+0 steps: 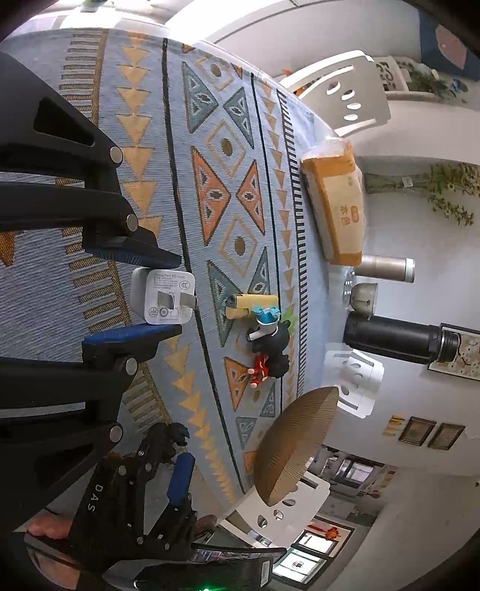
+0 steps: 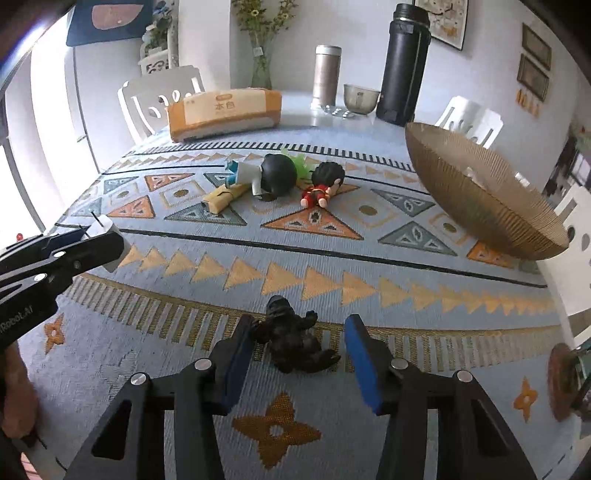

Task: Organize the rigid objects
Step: 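Grasp the white plug charger with left tool while right tool grasps black figurine, then carry both held items over the woven bowl and open both tools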

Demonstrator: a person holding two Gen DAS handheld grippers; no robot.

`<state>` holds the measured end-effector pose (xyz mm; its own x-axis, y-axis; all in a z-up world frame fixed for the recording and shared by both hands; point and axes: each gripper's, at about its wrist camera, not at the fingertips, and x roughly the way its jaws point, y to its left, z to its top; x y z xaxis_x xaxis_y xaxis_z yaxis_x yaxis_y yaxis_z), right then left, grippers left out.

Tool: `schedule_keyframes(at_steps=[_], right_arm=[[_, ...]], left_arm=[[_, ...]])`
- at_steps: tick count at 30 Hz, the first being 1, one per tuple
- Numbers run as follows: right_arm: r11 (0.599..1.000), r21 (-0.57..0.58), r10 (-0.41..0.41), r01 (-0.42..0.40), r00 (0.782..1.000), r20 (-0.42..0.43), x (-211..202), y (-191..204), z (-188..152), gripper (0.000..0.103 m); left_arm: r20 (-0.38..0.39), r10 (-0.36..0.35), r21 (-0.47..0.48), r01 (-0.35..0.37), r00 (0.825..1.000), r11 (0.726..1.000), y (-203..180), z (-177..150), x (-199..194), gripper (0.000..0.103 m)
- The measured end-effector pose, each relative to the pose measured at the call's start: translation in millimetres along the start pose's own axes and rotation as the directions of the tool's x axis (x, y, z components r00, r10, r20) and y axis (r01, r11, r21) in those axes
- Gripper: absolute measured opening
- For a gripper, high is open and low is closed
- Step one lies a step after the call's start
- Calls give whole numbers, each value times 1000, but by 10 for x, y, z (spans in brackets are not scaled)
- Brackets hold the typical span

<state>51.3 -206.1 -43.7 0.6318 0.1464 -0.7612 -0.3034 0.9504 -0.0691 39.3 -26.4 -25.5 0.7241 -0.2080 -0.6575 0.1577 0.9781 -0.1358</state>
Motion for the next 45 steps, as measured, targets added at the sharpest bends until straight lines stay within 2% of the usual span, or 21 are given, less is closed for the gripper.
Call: schedule_keyframes(at_steps=[2, 6, 13, 16, 18, 21, 24, 27, 29, 31, 34, 40, 43, 45], right_arm=[[1000, -1, -4, 4, 1000, -8, 13, 4, 0, 40], [1000, -7, -9, 9, 1000, 5, -9, 18, 0, 40], [1000, 28, -2, -1, 995, 101, -194, -46, -20, 40], [994, 79, 63, -73, 991, 119, -280, -185, 29, 40], [991, 110, 61, -76, 990, 129, -358, -304, 111, 40], [987, 155, 9, -41, 980, 200, -645, -576, 336, 40], [979, 204, -67, 10, 960, 272, -939, -850, 510, 40], [956, 281, -185, 90, 924, 334, -1187, -1126, 651, 40], [926, 350, -271, 140, 893, 359, -1278, -1319, 738, 40], [895, 414, -324, 163, 877, 354, -1294, -1511, 807, 40], [863, 474, -350, 176, 884, 310, -1187, -1741, 880, 40], [823, 524, -367, 220, 909, 196, -748, -2012, 966, 40], [810, 531, -377, 250, 915, 146, -552, -2120, 949, 40], [807, 543, -353, 233, 927, 127, -455, -2198, 906, 40]], left_arm=[[1, 0, 1, 0, 1000, 1000, -3, 2, 2, 26], [2, 8, 7, -8, 1000, 1000, -15, -5, -3, 26], [14, 39, 26, -40, 999, 999, -69, 10, -52, 26], [23, 22, 39, -23, 999, 999, -157, 154, -118, 26], [59, -11, 41, 9, 998, 999, -248, 343, -217, 26], [132, -69, 54, 62, 989, 997, -442, 723, -361, 26], [159, -125, 67, 116, 979, 991, -670, 1051, -380, 26], [180, -214, 37, 211, 960, 977, -859, 1318, -316, 26], [199, -241, 35, 239, 950, 971, -1017, 1477, -234, 26], [212, -263, 40, 261, 941, 965, -1173, 1602, -142, 26], [215, -280, 91, 267, 936, 960, -1455, 1746, 55, 26], [150, -257, 127, 239, 955, 963, -1772, 1890, 551, 26], [79, -265, 138, 252, 961, 958, -1850, 1858, 858, 26], [45, -250, 147, 241, 967, 959, -1904, 1814, 1025, 26]])
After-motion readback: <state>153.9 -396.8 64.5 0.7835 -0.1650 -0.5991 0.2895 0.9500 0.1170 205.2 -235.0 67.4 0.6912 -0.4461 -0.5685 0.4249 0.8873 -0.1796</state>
